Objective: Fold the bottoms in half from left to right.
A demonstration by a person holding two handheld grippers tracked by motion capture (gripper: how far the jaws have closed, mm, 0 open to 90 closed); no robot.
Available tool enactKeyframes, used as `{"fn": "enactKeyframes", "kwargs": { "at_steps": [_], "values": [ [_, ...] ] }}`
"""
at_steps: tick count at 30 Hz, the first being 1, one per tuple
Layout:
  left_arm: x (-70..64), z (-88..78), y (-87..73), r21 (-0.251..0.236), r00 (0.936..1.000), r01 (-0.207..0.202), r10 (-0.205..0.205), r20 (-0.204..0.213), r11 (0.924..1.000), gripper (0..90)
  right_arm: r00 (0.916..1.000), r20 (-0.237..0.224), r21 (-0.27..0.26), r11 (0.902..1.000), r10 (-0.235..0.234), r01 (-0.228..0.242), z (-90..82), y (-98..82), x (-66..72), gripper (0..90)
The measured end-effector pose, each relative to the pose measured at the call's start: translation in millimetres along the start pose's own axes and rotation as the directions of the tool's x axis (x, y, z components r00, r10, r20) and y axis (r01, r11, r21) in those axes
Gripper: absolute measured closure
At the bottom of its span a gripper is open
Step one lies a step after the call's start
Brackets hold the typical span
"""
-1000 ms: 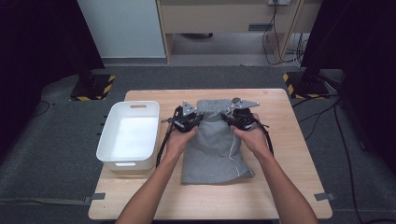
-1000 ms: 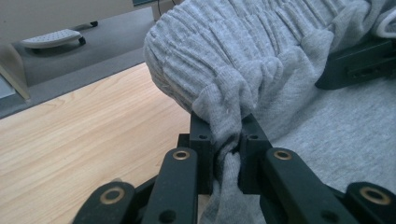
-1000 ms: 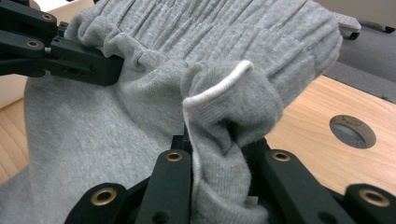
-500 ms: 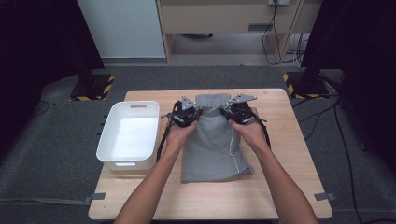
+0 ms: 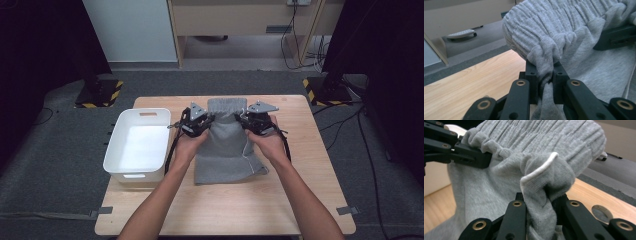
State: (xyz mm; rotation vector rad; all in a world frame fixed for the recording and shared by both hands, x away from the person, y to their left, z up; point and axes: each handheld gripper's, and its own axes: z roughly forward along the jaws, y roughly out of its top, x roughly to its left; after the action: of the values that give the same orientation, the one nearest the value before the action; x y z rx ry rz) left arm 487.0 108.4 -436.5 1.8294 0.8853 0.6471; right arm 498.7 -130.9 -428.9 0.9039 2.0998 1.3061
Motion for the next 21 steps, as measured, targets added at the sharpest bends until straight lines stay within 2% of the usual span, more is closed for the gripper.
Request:
{"fn": "enactKeyframes", "kwargs": {
  "at_steps": [11,21],
  "values": [
    [-7.5,-9.3,-13.9,0.004,0.9998,-0.001,0.001,0.021,1.0,79.5,0.9995,-0.031,-0.011,0.9999,-0.01,0.009,-12.2,-16.8,13.1,78.3],
    [-13.5,-16.8,-30.5,0.025,0.9991,0.008,-0.009,0.04,0.9997,78.6,0.9974,-0.066,0.039,0.9988,-0.027,0.029,-18.6,-23.6,21.8,77.7]
  ]
}}
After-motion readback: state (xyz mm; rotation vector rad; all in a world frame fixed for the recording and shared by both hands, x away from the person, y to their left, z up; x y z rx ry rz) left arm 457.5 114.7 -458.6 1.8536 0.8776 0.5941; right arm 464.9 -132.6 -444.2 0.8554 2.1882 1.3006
